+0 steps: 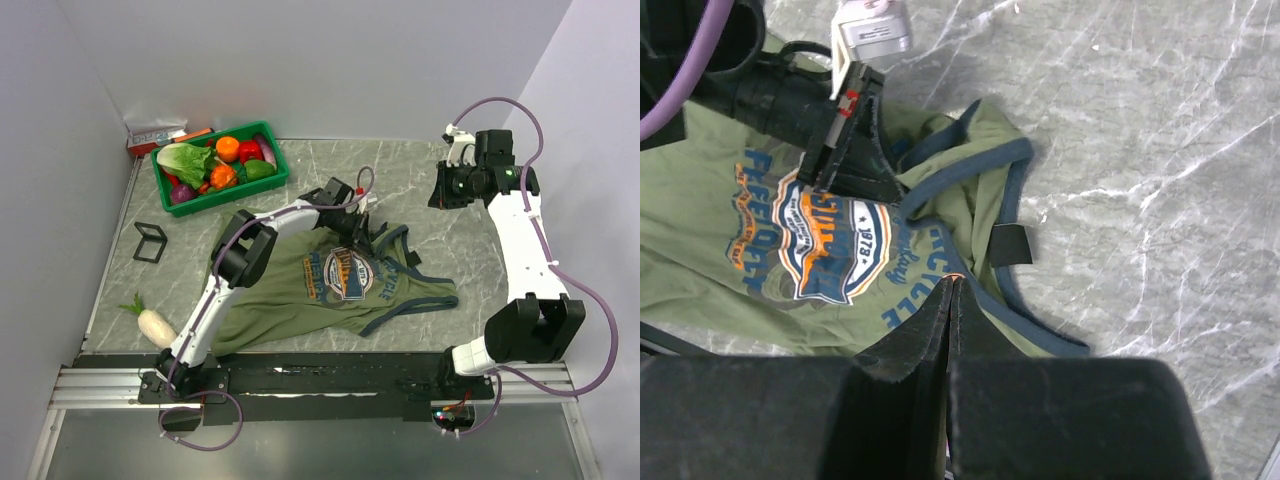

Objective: Remove the brooch from the garment

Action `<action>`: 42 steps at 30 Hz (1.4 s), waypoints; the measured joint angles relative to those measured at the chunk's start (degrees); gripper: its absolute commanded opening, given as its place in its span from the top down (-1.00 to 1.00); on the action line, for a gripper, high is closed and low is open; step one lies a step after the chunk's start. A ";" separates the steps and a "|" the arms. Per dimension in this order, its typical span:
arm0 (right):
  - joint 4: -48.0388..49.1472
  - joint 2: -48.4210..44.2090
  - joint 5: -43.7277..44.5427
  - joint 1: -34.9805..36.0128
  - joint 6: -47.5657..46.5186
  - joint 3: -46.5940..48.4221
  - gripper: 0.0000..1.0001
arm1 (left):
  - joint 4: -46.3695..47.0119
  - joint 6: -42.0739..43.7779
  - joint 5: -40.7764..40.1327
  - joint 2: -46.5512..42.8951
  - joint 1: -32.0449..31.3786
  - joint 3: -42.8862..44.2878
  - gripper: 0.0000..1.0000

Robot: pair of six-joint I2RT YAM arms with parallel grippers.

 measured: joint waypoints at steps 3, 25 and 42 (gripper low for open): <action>-0.11 0.44 -0.02 0.00 0.00 0.46 1.00 | -5.95 3.45 -4.22 -2.97 0.31 -1.16 0.98; 0.17 -1.70 -0.98 0.00 0.22 0.09 1.00 | -50.71 44.22 -41.79 -9.57 -2.03 20.70 0.98; 0.09 -4.87 -1.92 0.00 0.61 -4.11 1.00 | -48.68 38.38 -77.00 -15.43 -7.85 4.94 0.98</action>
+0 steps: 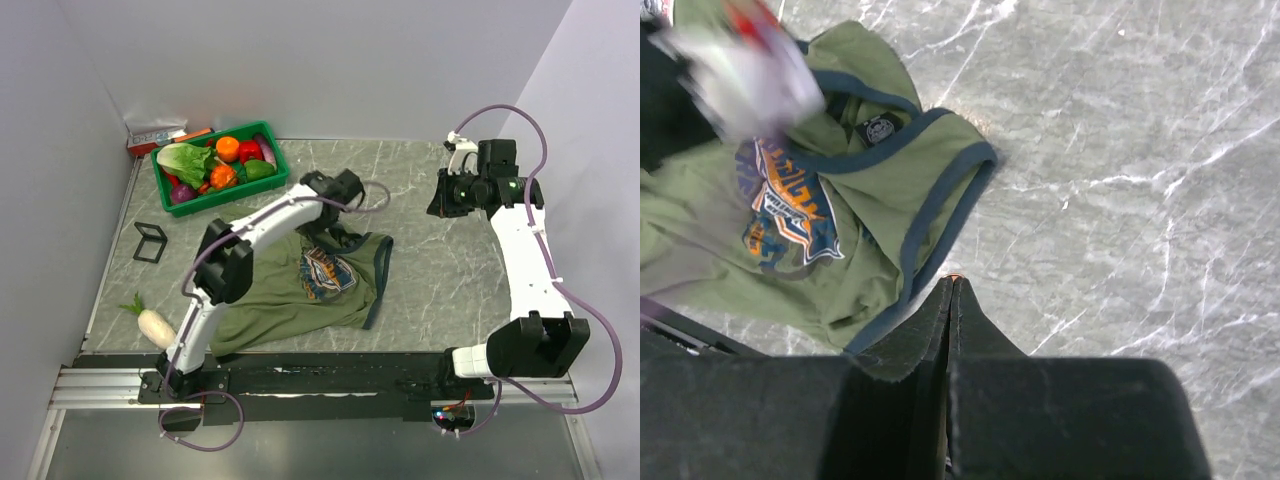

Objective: Remove the brooch from the garment

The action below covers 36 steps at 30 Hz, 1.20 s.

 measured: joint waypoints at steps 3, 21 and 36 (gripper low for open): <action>-0.26 -0.46 -0.02 0.00 0.00 -0.02 1.00 | -0.11 -5.55 4.37 -2.36 1.77 1.49 0.98; -0.37 -1.77 -0.76 0.02 0.68 0.11 1.00 | -1.92 -18.99 33.33 -10.40 30.23 -25.73 0.98; -0.72 3.91 1.18 5.90 -0.11 3.37 1.00 | -3.91 -27.89 13.99 -12.20 28.57 -26.29 0.98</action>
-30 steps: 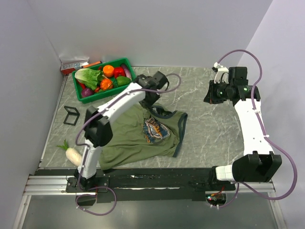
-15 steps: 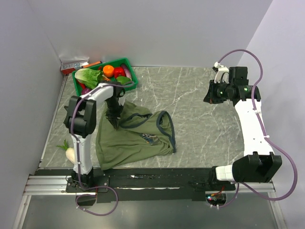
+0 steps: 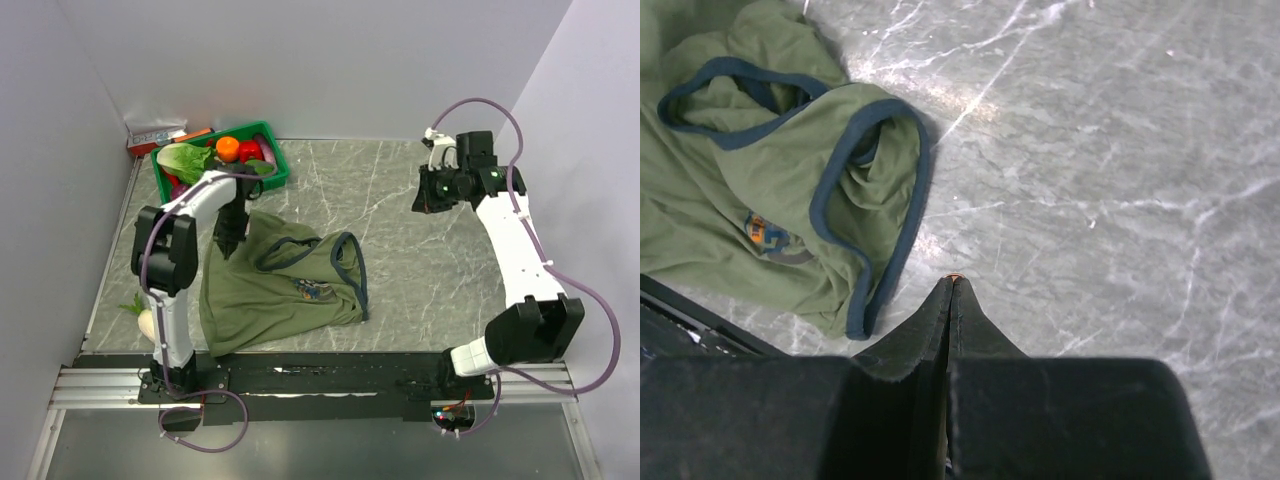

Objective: Remove the brooch from the garment

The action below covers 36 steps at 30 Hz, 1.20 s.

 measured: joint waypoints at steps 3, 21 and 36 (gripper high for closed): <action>0.09 1.92 0.04 1.44 -0.59 0.68 1.00 | 0.92 5.42 12.13 -3.02 0.81 2.56 0.98; -1.33 4.74 -0.48 9.51 -5.55 0.92 1.00 | 14.38 27.85 50.40 -15.37 -10.51 -26.03 0.98; -2.38 3.21 1.03 11.39 -6.51 -1.51 1.00 | 23.17 28.65 54.82 -7.48 -16.37 -24.35 0.98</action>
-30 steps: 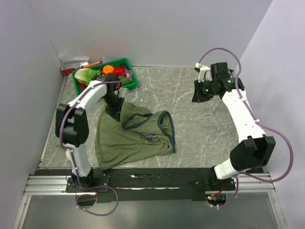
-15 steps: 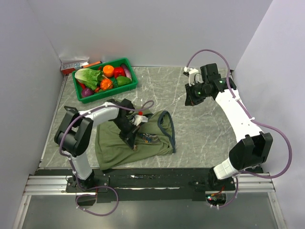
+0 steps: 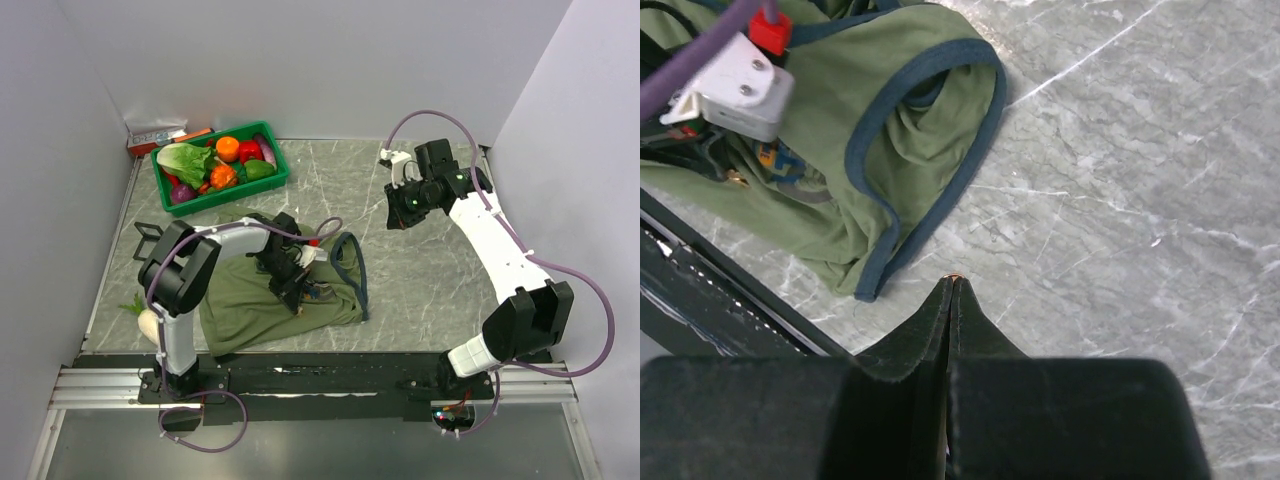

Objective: Remove the brooch from the garment

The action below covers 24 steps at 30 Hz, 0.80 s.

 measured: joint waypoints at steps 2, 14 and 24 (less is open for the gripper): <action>-0.09 -0.09 0.07 0.00 -0.11 -0.09 1.00 | 0.39 0.11 0.04 0.61 -0.52 0.44 0.98; -0.20 -0.52 0.22 0.13 -0.46 -0.76 1.00 | 1.03 -2.25 -2.38 1.38 -0.39 0.85 -0.03; -0.15 -0.52 1.33 6.60 -4.63 -0.63 1.00 | -6.38 1.05 -4.31 -1.95 6.38 8.13 -0.60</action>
